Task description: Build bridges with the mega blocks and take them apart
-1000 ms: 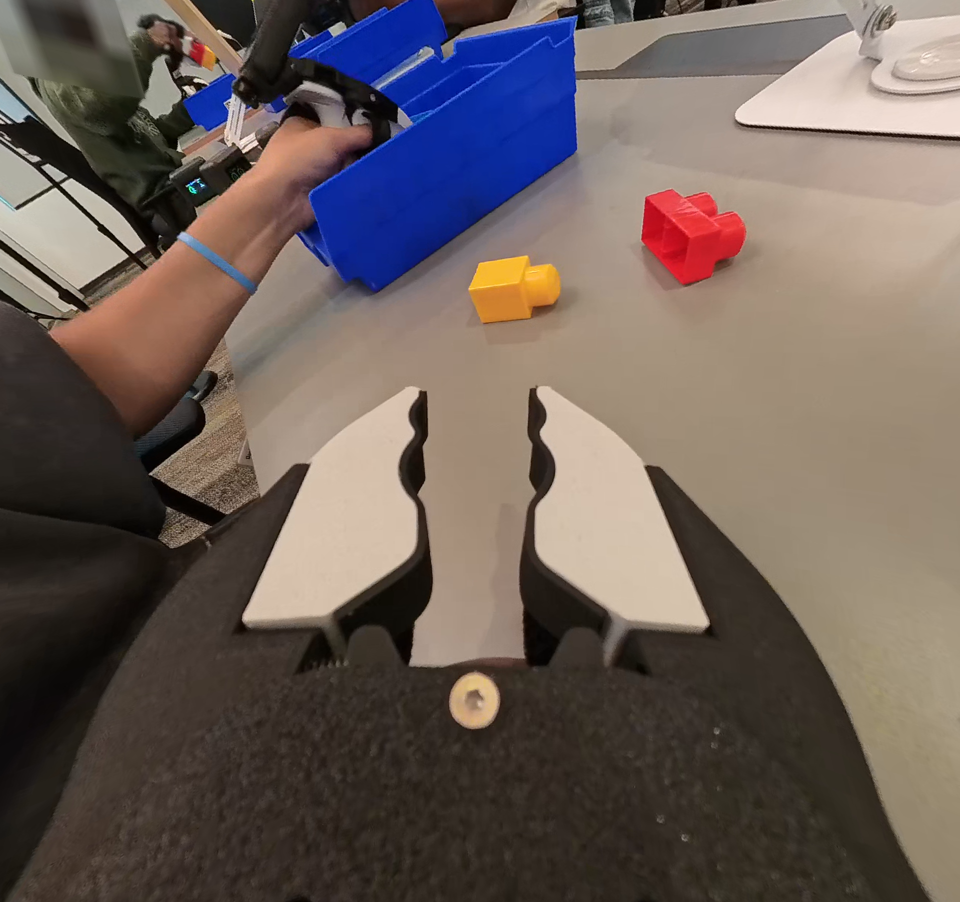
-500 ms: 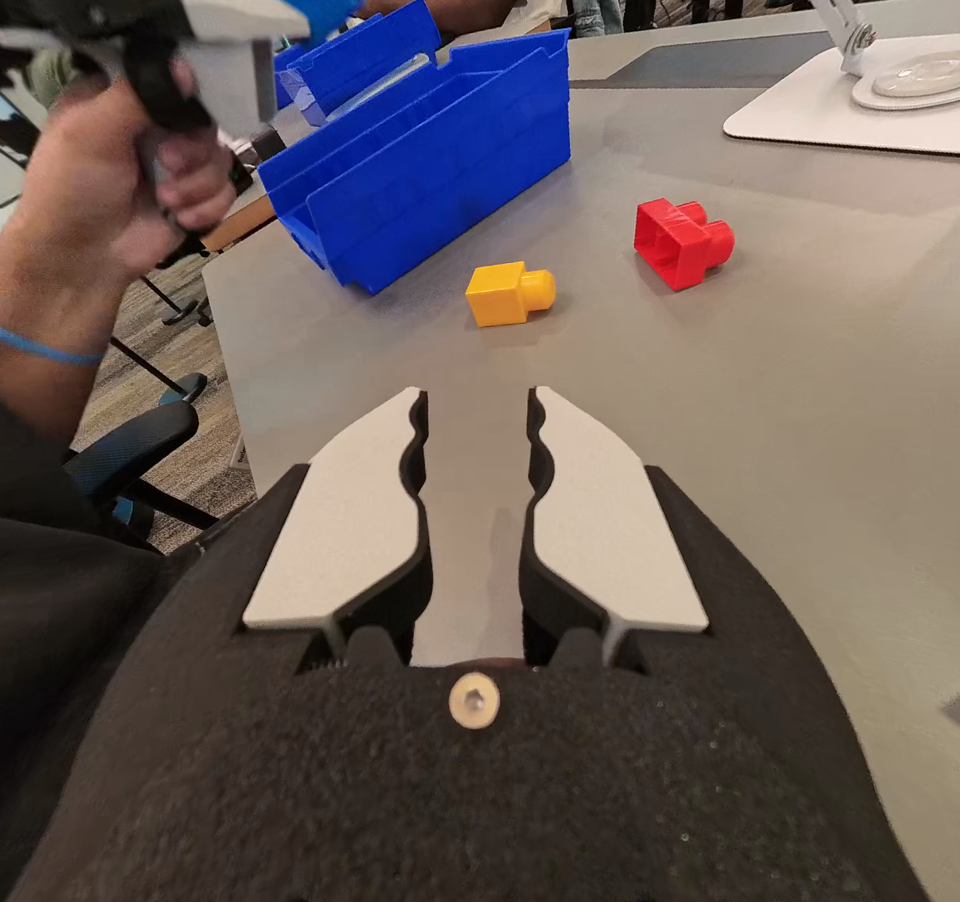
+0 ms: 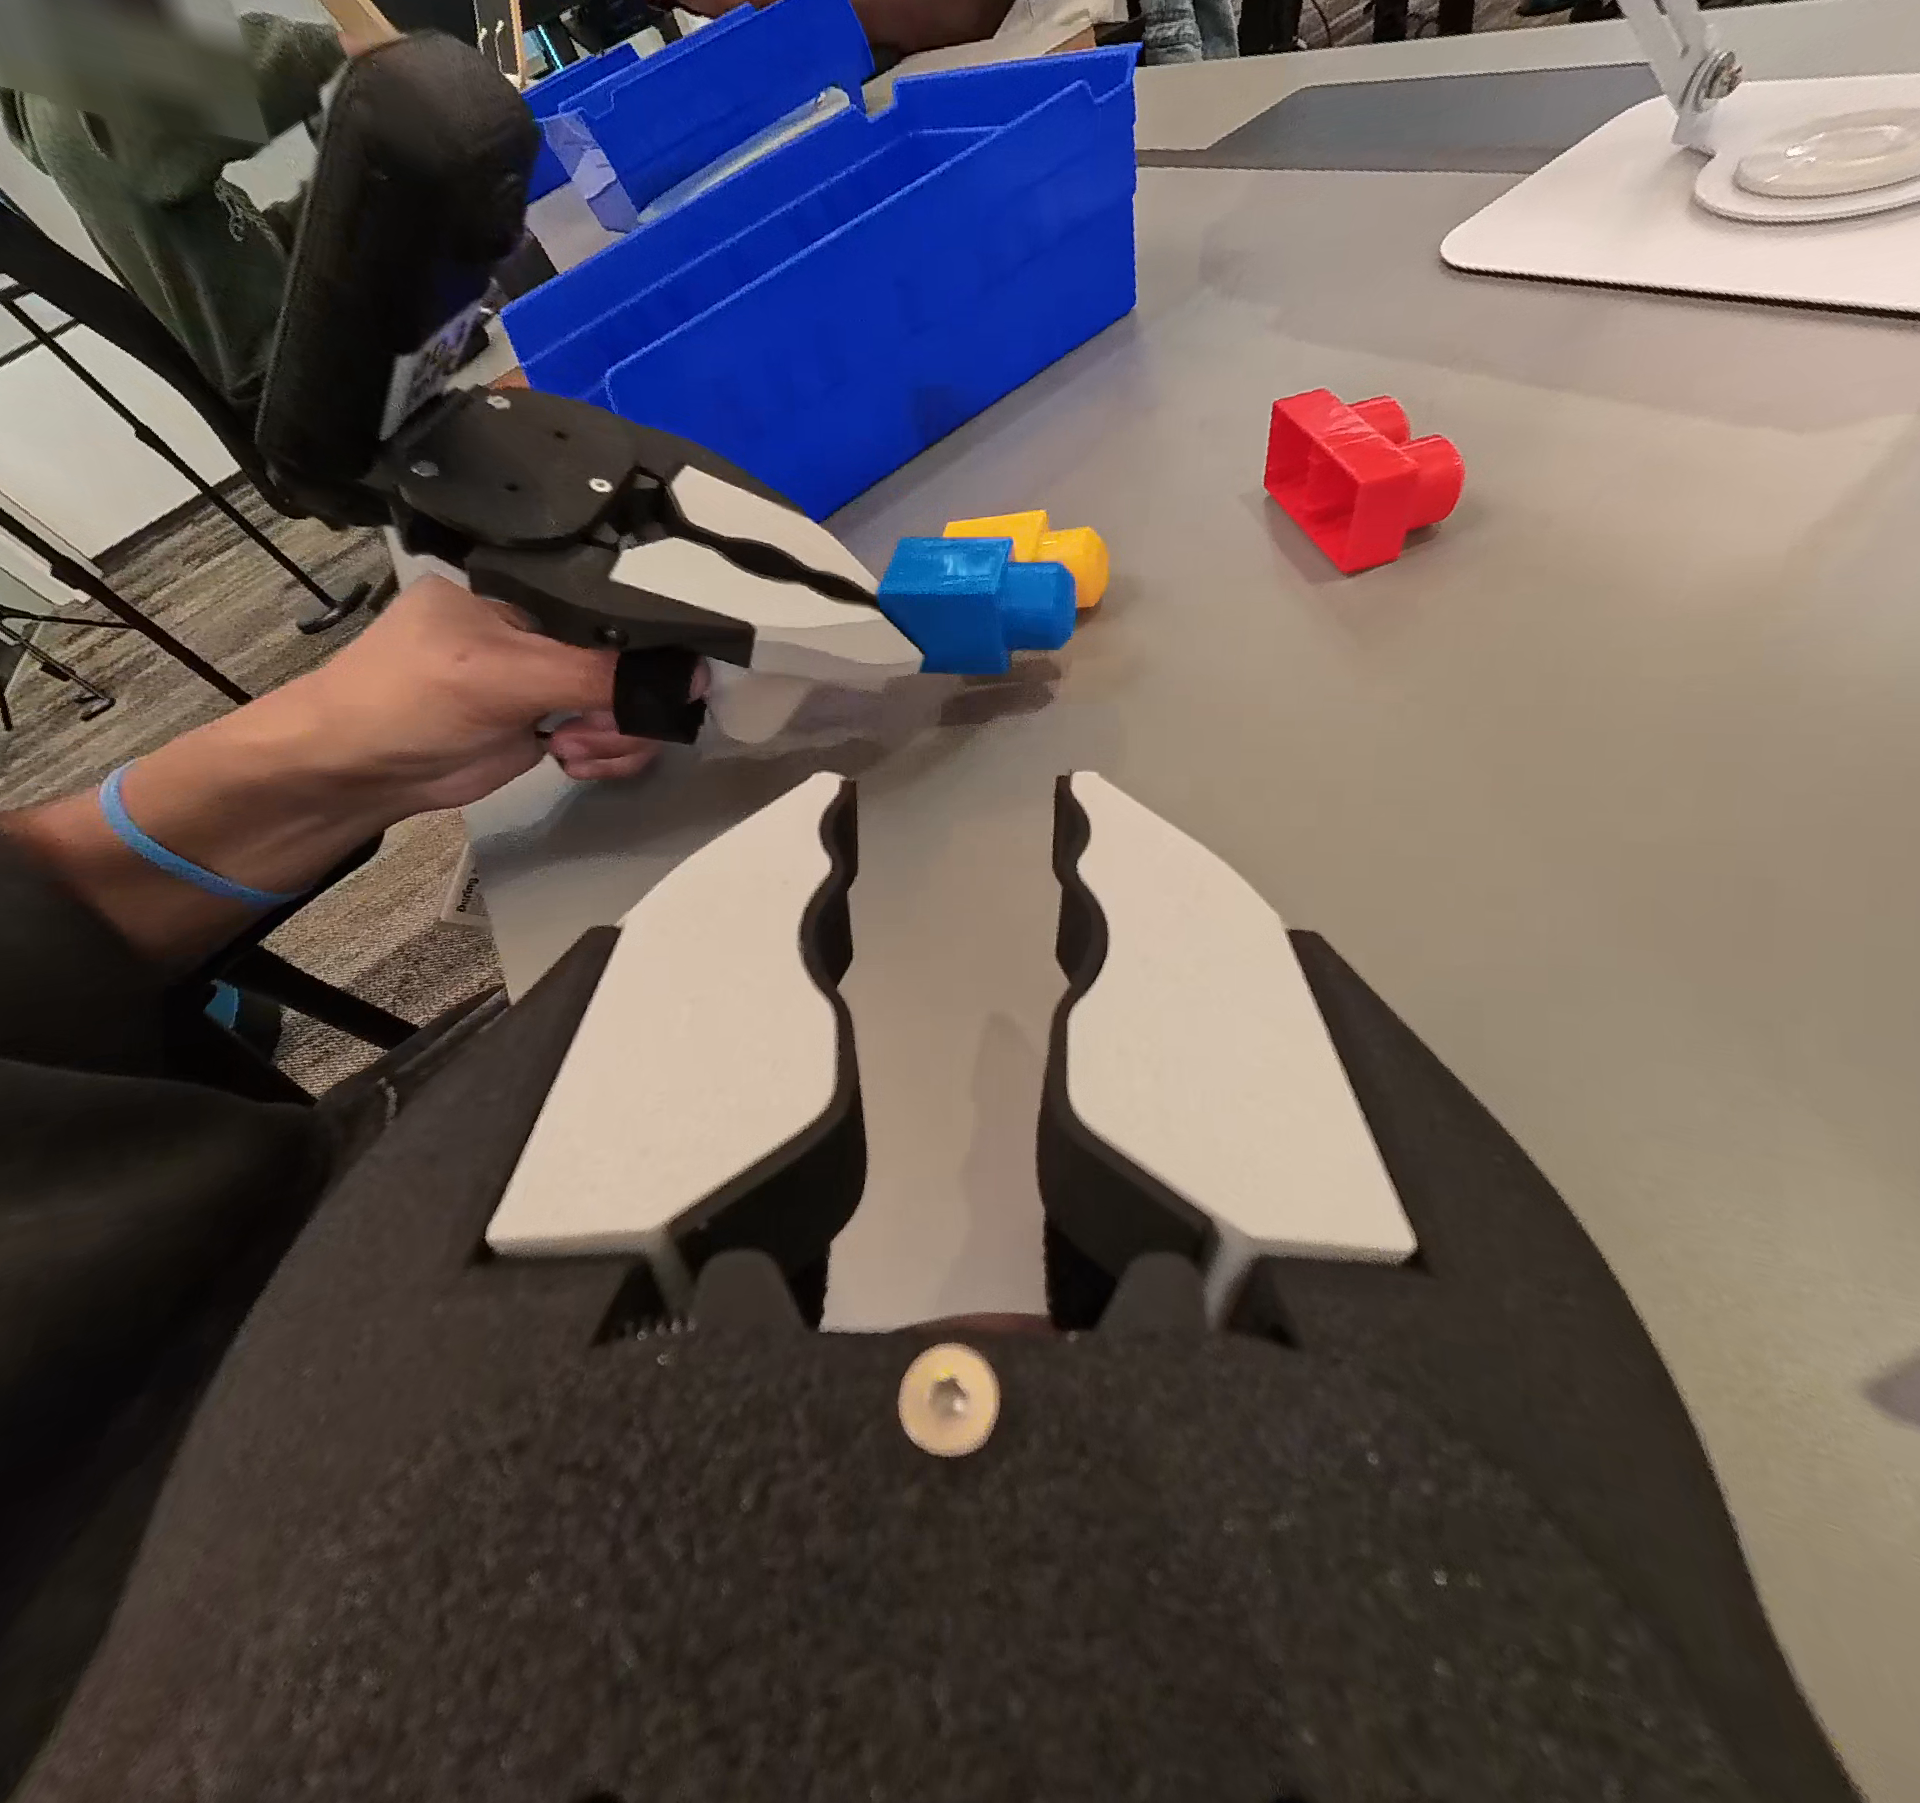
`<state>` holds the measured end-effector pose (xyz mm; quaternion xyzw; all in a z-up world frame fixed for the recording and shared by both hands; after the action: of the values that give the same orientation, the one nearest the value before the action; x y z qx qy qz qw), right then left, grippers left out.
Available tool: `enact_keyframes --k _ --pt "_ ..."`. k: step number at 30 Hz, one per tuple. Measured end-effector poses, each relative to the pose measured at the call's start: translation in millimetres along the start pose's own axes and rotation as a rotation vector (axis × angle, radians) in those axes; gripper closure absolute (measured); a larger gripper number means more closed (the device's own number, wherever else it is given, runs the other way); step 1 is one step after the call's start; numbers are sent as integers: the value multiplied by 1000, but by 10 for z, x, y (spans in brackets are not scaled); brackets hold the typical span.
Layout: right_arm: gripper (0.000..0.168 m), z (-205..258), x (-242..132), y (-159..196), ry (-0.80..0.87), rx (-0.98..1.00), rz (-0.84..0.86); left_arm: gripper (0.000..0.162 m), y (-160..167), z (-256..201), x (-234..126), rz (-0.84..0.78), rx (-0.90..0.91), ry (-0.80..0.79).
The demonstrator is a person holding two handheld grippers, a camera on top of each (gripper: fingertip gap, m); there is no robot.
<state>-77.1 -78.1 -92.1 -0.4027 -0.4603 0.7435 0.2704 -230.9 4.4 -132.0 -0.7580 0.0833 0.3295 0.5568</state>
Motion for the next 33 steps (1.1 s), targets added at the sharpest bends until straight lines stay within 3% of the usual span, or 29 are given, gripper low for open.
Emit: enact_keyframes --k 12,17,20,25,33 --pt "132 -26 1 7 0 9 4 155 115 128 71 63 -103 -17" --pt "133 -34 -2 10 -1 14 6 111 157 85 26 86 -128 -35" --pt "133 -41 -11 8 3 11 5 105 141 -10 -132 87 -109 -55" --pt "132 -42 -4 12 -3 12 8 79 -115 119 -321 174 39 -220" --pt "133 -37 -20 5 -3 7 7 75 -194 395 27 406 89 -173"
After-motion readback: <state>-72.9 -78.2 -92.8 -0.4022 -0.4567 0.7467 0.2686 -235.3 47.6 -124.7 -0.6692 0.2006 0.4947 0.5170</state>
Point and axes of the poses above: each gripper's, where its closed fingertips meet, x out along the fingers, y out of its underside, z = x × y across the jaws, the point moved 5 cm from there along -x, back along the fingers, and after that the axes turned 10 degrees about y, right-handed, at the moved point
